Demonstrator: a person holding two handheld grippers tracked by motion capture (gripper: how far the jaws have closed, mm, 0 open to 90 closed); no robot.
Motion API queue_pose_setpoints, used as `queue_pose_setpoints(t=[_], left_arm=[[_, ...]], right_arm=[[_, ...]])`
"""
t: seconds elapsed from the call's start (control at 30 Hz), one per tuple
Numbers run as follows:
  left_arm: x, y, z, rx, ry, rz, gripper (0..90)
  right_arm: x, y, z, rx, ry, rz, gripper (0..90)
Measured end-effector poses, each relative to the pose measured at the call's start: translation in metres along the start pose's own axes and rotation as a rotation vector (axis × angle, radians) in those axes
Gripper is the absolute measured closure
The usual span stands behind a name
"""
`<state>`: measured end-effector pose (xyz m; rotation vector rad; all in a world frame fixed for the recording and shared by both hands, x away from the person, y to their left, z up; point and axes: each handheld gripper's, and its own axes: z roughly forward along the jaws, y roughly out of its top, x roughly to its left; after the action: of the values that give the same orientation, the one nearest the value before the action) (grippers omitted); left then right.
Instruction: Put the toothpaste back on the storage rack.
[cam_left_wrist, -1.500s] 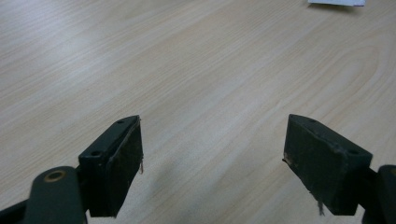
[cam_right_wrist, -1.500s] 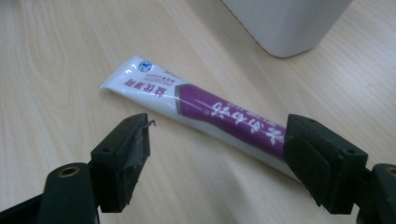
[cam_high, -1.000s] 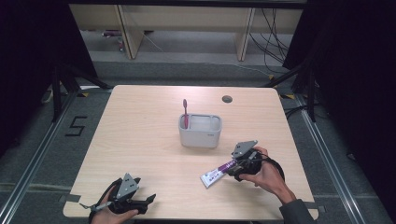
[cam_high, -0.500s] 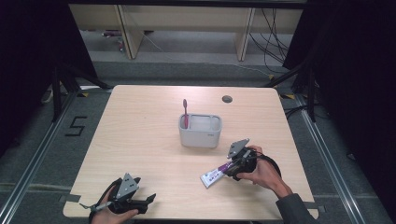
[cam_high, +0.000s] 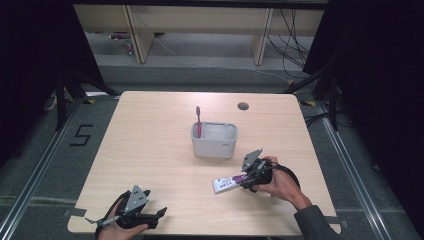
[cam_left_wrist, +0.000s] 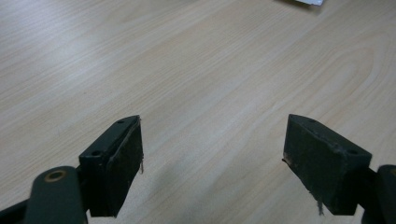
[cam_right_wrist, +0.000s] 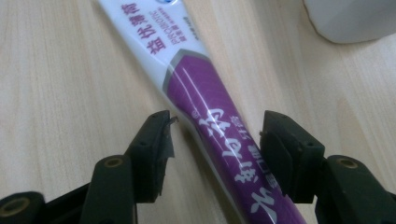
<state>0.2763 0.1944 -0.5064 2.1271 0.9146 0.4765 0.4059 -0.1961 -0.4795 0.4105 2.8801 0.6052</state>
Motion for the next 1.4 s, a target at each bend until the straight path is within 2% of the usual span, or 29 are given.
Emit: queue_pose_setpoints(t=[0.03,0.07,0.13,0.17,0.2,0.23,0.27,0.3,0.33,0.37,0.5,0.53,0.6,0.63,0.67,0.7,0.73,0.77,0.8,0.93,1.03,1.07,1.1,1.27,1.33,1.4], left_arm=[[-0.001,0.0,0.0,-0.004,0.0,-0.016,19.2],[-0.001,0.0,0.0,-0.01,-0.001,-0.008,19.2],[-0.001,0.0,0.0,-0.004,0.001,-0.008,19.2],[0.0,0.0,-0.001,0.005,0.003,0.001,19.2],[-0.001,0.0,0.0,0.0,-0.003,-0.007,19.2],[-0.001,0.0,0.0,0.0,-0.003,-0.007,19.2],[-0.002,0.0,0.0,-0.009,-0.005,-0.017,19.2],[-0.002,0.0,0.001,-0.017,0.0,-0.015,19.2],[-0.002,0.0,0.001,-0.017,0.0,-0.015,19.2],[0.0,0.0,-0.001,0.009,0.002,0.004,19.2],[-0.001,0.0,0.0,-0.011,0.001,-0.009,19.2],[-0.002,0.0,0.0,-0.006,-0.003,-0.014,19.2],[-0.001,0.0,0.0,0.001,-0.002,-0.003,19.2],[-0.002,0.0,0.0,-0.007,-0.003,-0.017,19.2],[-0.002,0.0,0.0,-0.016,0.001,-0.014,19.2],[-0.001,0.0,0.0,-0.009,0.0,-0.009,19.2],[-0.002,0.0,0.001,-0.013,-0.003,-0.016,19.2],[-0.001,0.0,-0.001,0.007,0.0,0.002,19.2],[-0.002,0.0,0.0,-0.008,-0.002,-0.015,19.3],[-0.002,0.0,0.0,0.002,-0.003,-0.004,19.2],[-0.002,0.0,0.0,-0.005,0.003,-0.012,19.3],[-0.001,0.0,0.0,0.005,0.002,-0.005,19.3],[-0.001,0.0,-0.001,0.017,0.002,0.013,19.3],[-0.001,0.0,0.0,0.018,0.003,0.012,19.3],[-0.002,0.0,0.0,0.002,-0.005,-0.005,19.4],[-0.002,0.0,-0.001,0.004,-0.002,0.001,19.4]], right_arm=[[0.001,0.0,-0.001,0.011,-0.006,0.005,46.7],[0.001,0.001,-0.001,0.028,0.021,0.009,48.2],[0.001,0.002,-0.001,0.027,0.01,0.001,48.7],[0.0,0.002,0.0,0.029,0.022,-0.018,49.5],[0.001,0.002,0.0,0.047,0.02,0.001,51.5],[0.0,0.002,0.001,0.055,0.03,-0.018,52.6],[0.0,0.002,0.001,0.055,0.03,-0.018,52.6],[0.0,0.001,0.002,0.073,0.033,-0.013,56.2],[0.0,0.001,0.002,0.073,0.033,-0.013,56.2],[0.0,0.001,0.002,0.073,0.038,-0.011,59.6],[0.0,0.001,0.001,0.09,0.042,0.004,63.2],[0.001,0.002,0.001,0.1,0.05,0.039,63.8],[-0.001,0.003,0.001,0.112,0.05,0.049,64.9],[-0.001,0.003,0.001,0.112,0.05,0.049,64.9],[0.0,0.004,0.001,0.128,0.053,0.072,65.3],[-0.001,0.006,0.002,0.13,0.056,0.053,65.4],[0.0,0.007,0.002,0.14,0.051,0.085,65.6],[-0.001,0.008,0.002,0.153,0.053,0.087,65.6],[-0.002,0.011,0.003,0.173,0.057,0.09,65.8],[-0.003,0.014,0.003,0.199,0.066,0.118,66.6],[-0.003,0.015,0.003,0.212,0.049,0.109,67.1],[-0.002,0.017,0.003,0.221,0.059,0.123,67.8],[-0.002,0.019,0.004,0.23,0.057,0.117,68.3],[-0.001,0.024,0.004,0.263,0.049,0.13,69.8],[0.0,0.028,0.005,0.293,0.041,0.117,70.6],[0.0,0.029,0.005,0.295,0.047,0.122,70.9]])
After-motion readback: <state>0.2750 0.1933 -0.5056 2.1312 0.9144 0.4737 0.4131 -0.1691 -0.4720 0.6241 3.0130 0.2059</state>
